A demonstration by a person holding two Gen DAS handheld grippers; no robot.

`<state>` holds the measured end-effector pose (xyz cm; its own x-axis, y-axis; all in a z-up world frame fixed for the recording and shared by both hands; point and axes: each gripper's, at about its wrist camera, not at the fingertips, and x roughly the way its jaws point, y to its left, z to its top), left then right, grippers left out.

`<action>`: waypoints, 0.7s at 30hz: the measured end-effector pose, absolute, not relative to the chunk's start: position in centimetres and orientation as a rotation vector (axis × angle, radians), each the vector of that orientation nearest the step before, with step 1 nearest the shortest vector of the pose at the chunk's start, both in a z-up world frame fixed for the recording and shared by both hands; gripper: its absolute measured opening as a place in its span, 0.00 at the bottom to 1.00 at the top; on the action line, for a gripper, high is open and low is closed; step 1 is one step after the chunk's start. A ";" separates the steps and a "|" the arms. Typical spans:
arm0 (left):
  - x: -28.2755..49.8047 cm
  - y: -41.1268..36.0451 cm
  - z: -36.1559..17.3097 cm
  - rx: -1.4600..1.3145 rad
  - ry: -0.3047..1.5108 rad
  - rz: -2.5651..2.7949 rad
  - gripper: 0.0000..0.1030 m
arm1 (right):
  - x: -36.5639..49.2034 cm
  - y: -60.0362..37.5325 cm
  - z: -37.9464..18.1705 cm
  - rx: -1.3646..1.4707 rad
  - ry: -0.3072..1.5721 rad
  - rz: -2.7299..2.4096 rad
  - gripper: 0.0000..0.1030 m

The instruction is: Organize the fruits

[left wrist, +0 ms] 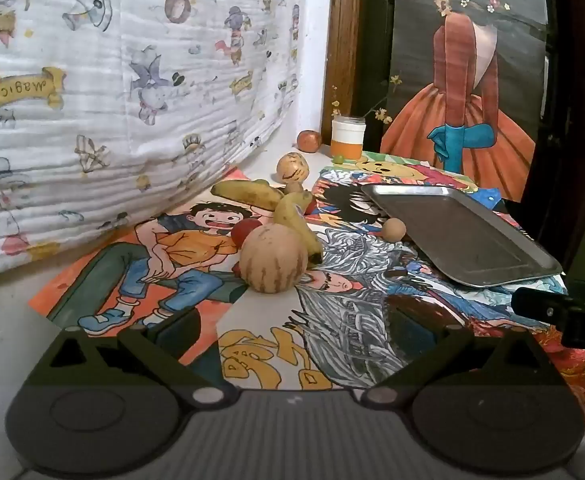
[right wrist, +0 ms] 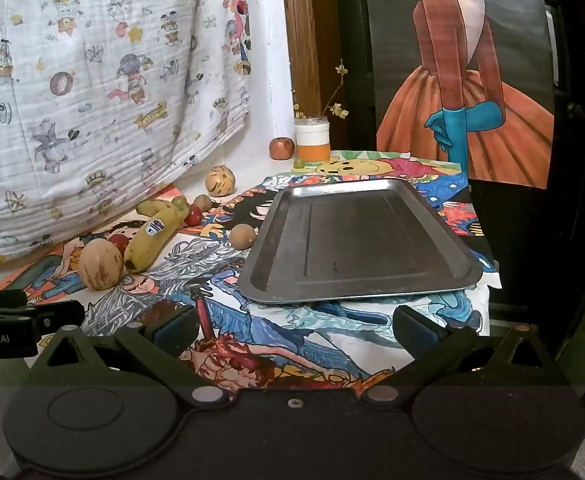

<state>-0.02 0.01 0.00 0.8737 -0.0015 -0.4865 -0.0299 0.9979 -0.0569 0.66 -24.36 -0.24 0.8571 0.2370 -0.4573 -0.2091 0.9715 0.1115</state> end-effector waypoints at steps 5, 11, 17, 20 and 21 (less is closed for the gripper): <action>-0.1 0.0 0.0 -0.063 0.510 0.015 1.00 | 0.7 -24.4 -0.3 0.060 0.488 0.235 1.00; 0.0 0.0 0.1 -0.064 0.514 0.016 1.00 | 0.7 -24.4 -0.3 0.061 0.490 0.235 1.00; 0.0 0.0 0.0 -0.064 0.517 0.016 1.00 | 0.7 -24.3 -0.4 0.062 0.491 0.234 1.00; 0.0 0.0 0.0 -0.065 0.518 0.016 1.00 | 0.7 -24.3 -0.4 0.062 0.493 0.234 1.00; 0.0 0.0 0.0 -0.065 0.518 0.016 1.00 | 0.7 -24.3 -0.4 0.062 0.493 0.234 1.00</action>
<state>0.03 -0.02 0.03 0.8686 -0.0011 -0.4956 -0.0316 0.9978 -0.0576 0.71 -24.30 -0.37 0.8548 0.2375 -0.4615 -0.2078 0.9714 0.1150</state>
